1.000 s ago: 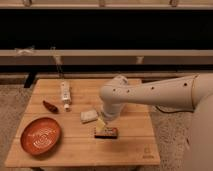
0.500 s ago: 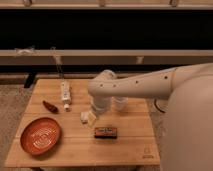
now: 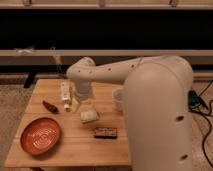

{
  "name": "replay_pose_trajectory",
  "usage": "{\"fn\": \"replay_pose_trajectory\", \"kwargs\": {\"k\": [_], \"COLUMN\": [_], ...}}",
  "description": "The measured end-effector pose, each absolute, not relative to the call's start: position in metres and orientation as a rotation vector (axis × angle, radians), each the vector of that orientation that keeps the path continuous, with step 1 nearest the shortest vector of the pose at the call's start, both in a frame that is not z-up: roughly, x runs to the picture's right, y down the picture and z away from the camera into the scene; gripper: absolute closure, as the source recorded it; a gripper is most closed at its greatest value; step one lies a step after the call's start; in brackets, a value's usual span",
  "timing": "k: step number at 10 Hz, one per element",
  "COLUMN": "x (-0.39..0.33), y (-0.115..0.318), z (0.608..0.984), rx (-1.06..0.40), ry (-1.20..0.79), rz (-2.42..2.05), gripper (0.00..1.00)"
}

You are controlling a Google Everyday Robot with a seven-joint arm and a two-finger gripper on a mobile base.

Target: Place the bottle in the ceramic bowl

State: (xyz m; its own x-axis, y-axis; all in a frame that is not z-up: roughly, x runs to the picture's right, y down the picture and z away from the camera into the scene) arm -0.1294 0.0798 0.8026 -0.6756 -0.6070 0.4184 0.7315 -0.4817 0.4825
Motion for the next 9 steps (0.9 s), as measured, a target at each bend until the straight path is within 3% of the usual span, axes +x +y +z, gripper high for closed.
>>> {"fn": "replay_pose_trajectory", "kwargs": {"k": [5,9], "x": [-0.191,-0.235], "y": [0.034,0.028], "z": [0.862,0.905], "rx": [-0.277,-0.263], "ry": [-0.739,-0.728], "rz": [-2.105,-2.051], "gripper": [0.2,0.2]}}
